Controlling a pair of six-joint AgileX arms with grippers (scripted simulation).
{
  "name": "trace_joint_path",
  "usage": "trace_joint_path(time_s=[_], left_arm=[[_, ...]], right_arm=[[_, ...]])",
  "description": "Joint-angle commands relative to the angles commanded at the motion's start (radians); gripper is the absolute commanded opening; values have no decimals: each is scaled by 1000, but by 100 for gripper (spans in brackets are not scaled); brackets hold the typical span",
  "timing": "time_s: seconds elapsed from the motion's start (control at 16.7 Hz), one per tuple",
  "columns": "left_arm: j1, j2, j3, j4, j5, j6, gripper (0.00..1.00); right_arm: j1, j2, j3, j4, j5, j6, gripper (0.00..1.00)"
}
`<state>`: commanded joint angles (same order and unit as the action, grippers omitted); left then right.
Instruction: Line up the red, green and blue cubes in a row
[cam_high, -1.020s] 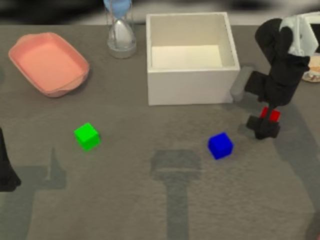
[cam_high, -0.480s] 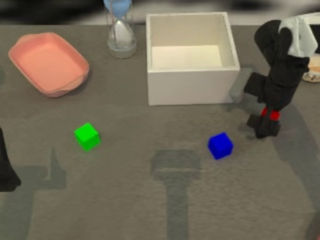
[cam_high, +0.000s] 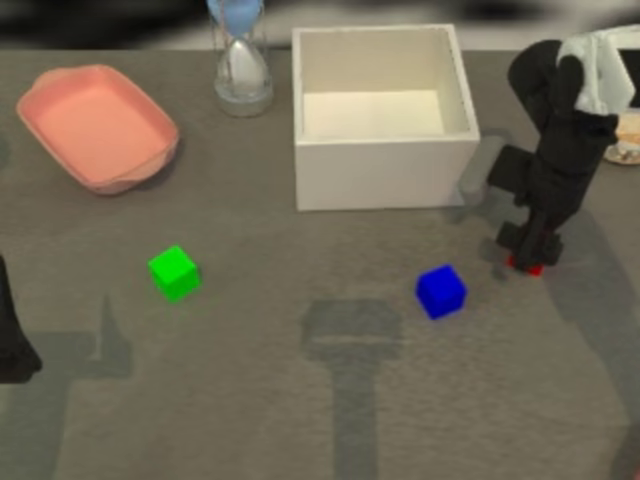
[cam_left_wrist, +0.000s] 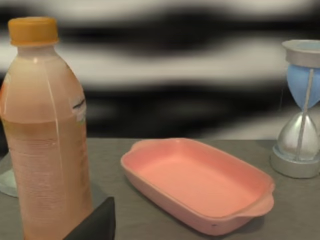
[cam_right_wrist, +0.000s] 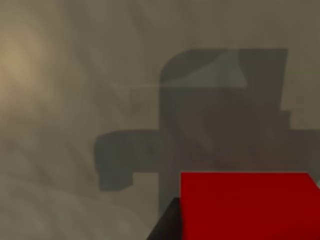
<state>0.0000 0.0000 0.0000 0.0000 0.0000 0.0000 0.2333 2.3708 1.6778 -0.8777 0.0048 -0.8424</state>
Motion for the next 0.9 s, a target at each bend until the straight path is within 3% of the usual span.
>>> trace_joint_path(time_s=[0.36, 0.66, 0.9], left_arm=[[0, 0, 0, 0, 0, 0, 100], [0, 0, 0, 0, 0, 0, 100], [0, 0, 0, 0, 0, 0, 100]], right_arm=[[1, -48, 16, -49, -14, 18, 0], [7, -106, 118, -222, -15, 16, 0], [9, -128, 145, -261, -15, 16, 0]])
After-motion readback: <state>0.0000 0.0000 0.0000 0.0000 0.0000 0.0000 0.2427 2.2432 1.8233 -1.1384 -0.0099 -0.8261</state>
